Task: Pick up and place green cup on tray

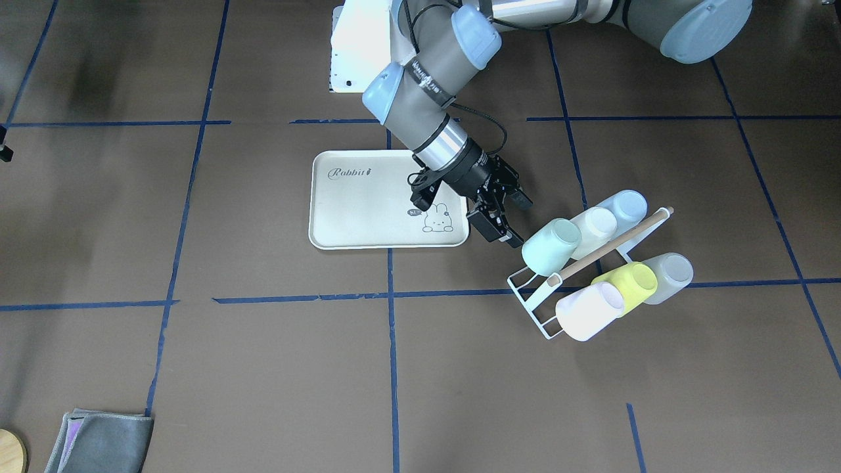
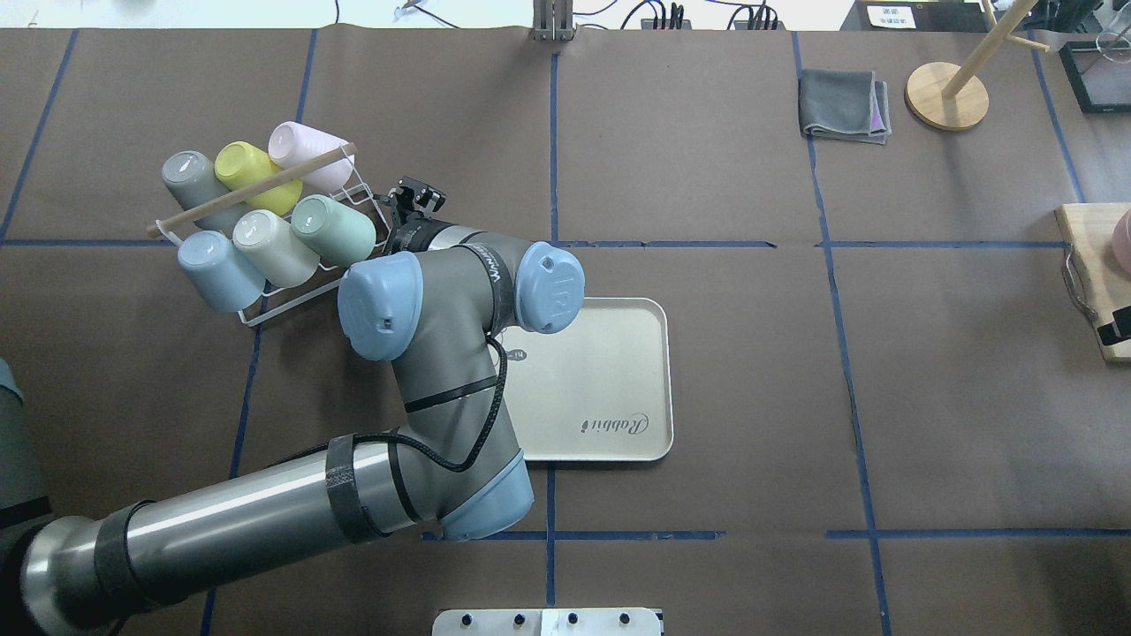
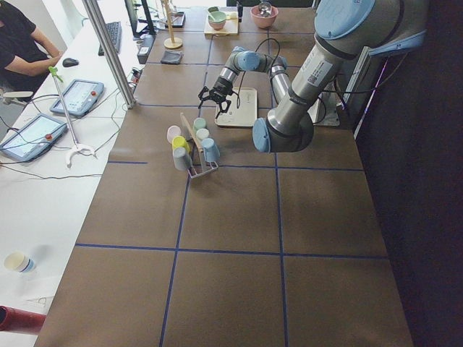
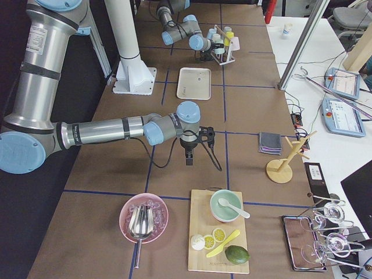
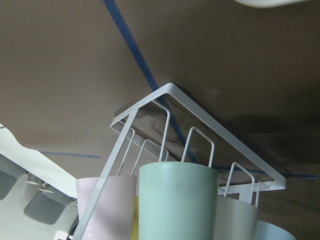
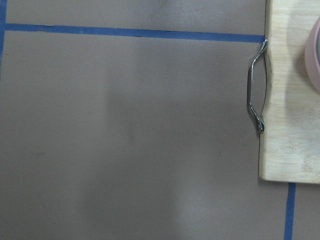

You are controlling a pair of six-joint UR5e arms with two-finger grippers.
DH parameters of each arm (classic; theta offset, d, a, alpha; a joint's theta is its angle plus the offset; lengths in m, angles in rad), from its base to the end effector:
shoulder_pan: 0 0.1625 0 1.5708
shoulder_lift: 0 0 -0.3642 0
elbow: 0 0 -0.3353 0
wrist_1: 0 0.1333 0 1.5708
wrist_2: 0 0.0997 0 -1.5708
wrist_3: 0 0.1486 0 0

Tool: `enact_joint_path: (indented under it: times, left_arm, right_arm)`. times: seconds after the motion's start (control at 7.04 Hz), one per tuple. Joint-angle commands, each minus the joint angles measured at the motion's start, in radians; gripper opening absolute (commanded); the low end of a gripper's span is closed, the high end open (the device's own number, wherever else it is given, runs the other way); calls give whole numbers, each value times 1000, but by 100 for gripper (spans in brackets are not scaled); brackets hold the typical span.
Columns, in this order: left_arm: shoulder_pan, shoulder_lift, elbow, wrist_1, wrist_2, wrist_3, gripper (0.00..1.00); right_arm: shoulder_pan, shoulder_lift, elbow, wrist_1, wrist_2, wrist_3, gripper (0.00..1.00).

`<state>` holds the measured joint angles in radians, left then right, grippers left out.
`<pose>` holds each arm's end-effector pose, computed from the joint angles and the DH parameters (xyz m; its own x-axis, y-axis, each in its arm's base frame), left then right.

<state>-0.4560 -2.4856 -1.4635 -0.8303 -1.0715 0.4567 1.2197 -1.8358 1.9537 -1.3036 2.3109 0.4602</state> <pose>0.4743 -0.4604 0.2659 -0.0222 0.8885 0.4583 -0.9872 0.0530 -0.1506 -0.0966 -0.3599 0.5388 0.6847 -0.0542 0.7268 0.0163 0.9981 0.0590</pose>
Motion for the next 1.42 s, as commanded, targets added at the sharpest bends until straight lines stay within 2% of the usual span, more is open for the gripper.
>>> enact_joint_path:
  times: [0.0, 0.43, 1.28]
  left_arm:
    - [9, -7, 46, 40, 88, -53, 100]
    - [40, -6, 95, 37, 146, -119, 100]
    - [46, -7, 146, 30, 156, -122, 100]
  right_arm:
    - [1, -2, -1, 0, 5, 0, 100]
    - [4, -16, 4, 4, 9, 0, 100]
    - [6, -20, 1, 4, 22, 0, 100]
